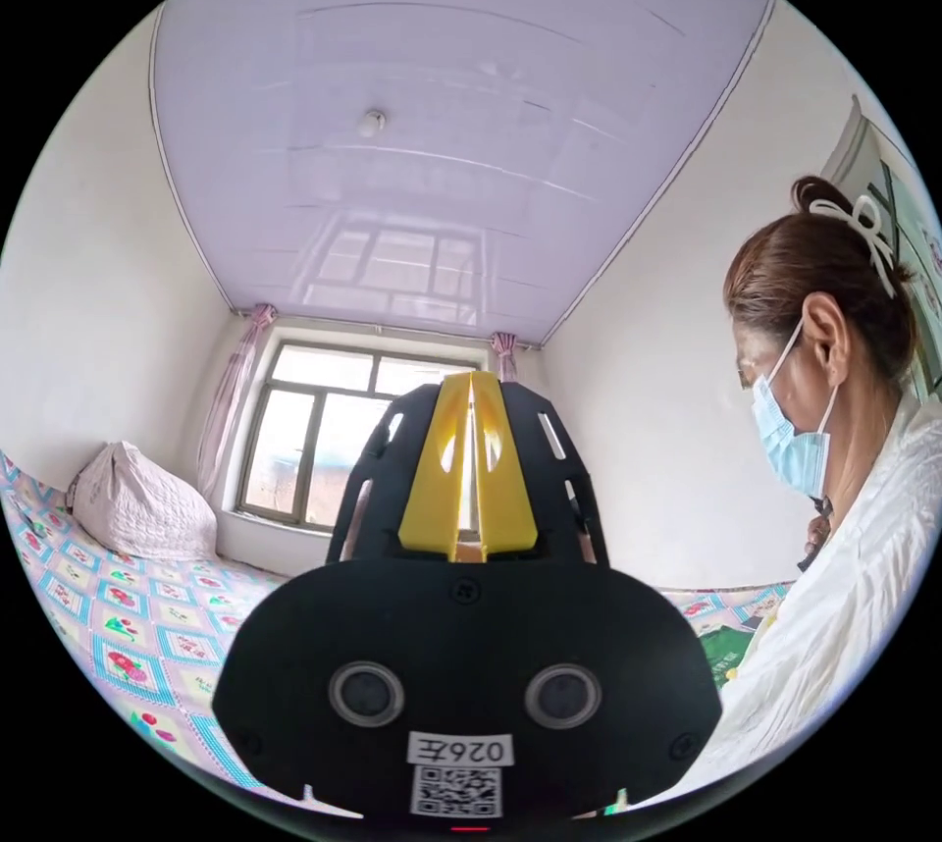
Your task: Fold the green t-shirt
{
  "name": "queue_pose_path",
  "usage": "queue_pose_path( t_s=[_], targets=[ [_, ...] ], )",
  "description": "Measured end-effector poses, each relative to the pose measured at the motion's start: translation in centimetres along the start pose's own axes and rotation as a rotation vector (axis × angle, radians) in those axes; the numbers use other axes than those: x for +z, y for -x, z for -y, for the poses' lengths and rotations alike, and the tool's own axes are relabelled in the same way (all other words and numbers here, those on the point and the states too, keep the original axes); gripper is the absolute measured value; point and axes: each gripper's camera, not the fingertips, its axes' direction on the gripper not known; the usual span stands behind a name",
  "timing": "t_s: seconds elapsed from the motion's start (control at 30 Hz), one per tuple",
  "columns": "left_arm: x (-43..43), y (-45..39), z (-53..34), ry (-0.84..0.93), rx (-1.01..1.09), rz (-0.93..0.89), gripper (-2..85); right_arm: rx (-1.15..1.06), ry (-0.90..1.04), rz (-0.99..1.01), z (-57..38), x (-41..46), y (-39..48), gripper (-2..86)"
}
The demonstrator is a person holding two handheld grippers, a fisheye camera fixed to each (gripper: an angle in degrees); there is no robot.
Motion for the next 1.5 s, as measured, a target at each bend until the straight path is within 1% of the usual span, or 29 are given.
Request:
queue_pose_path(
  t_s=[0.07, 0.17, 0.23, 0.27, 0.33, 0.37, 0.43, 0.47, 0.53, 0.67, 0.73, 0.8, 0.87, 0.93, 0.97, 1.0, 1.03, 1.1, 1.23, 1.5],
  targets=[
    [3.6, 0.8, -1.0, 0.078, -0.029, -0.035, -1.0, -0.007, 0.018, -0.011, -0.5, 1.0, 0.1, -1.0],
    [11.0, 2.2, -3.9, 0.226, -0.122, -0.16, -1.0, -0.049, 0.057, -0.087, -2.0, 2.7, 0.2, -1.0],
    [18.3, 3.0, -7.8, 0.384, -0.252, -0.325, -1.0, -0.08, 0.12, -0.193, -3.9, 4.5, -0.1, -1.0],
    [20.2, 3.0, -9.0, 0.427, -0.283, -0.372, -1.0, -0.082, 0.148, -0.217, -4.5, 5.0, -0.3, -1.0],
    [27.7, 2.4, -14.2, 0.608, -0.383, -0.533, -0.9, -0.072, 0.278, -0.273, -6.9, 7.4, -1.5, -1.0],
    [29.5, 2.0, -15.5, 0.648, -0.402, -0.569, -0.9, -0.063, 0.312, -0.284, -7.6, 8.0, -1.8, -1.0],
    [36.1, 0.3, -21.1, 0.803, -0.49, -0.696, -0.9, -0.023, 0.448, -0.308, -10.6, 10.2, -3.2, -1.0],
    [37.6, -0.2, -22.4, 0.835, -0.513, -0.726, -0.9, -0.013, 0.483, -0.314, -11.4, 10.8, -3.5, -1.0],
    [43.0, -2.5, -27.3, 0.942, -0.597, -0.826, -0.9, 0.009, 0.615, -0.352, -14.8, 12.8, -4.3, -1.0],
    [49.9, -6.7, -33.2, 1.104, -0.614, -0.922, -0.9, -0.044, 0.821, -0.444, -21.1, 15.8, -4.7, -1.0],
    [53.9, -10.0, -36.3, 1.215, -0.588, -0.994, -0.8, -0.111, 0.997, -0.504, -26.3, 18.0, -5.1, -1.2],
    [56.4, -12.4, -38.3, 1.274, -0.558, -1.027, -0.5, -0.148, 1.115, -0.546, -30.4, 19.3, -5.5, -1.2],
    [58.9, -14.7, -40.2, 1.321, -0.506, -1.028, 0.1, -0.162, 1.175, -0.566, -33.7, 20.0, -5.9, -1.3],
    [62.3, -18.0, -42.9, 1.403, -0.434, -1.015, 4.7, -0.19, 1.217, -0.56, -37.1, 21.0, -6.4, -1.3],
    [63.2, -18.9, -43.7, 1.427, -0.418, -1.03, 6.6, -0.203, 1.23, -0.562, -37.9, 21.2, -6.5, -1.2],
    [64.9, -20.8, -45.2, 1.487, -0.389, -1.055, 10.3, -0.231, 1.256, -0.569, -39.3, 21.8, -6.8, -1.1],
    [66.6, -22.6, -46.7, 1.543, -0.367, -1.085, 11.5, -0.257, 1.276, -0.56, -40.4, 22.2, -7.1, -0.6],
    [68.9, -24.9, -48.5, 1.579, -0.349, -1.116, 12.3, -0.281, 1.297, -0.563, -41.8, 22.8, -7.7, 0.1],
    [73.8, -28.7, -52.2, 1.641, -0.336, -1.114, 13.4, -0.342, 1.347, -0.56, -44.3, 23.8, -9.4, 1.9],
    [81.6, -31.5, -56.8, 1.727, -0.35, -1.105, 16.4, -0.485, 1.446, -0.505, -48.5, 25.6, -11.7, 3.8]
  ],
)
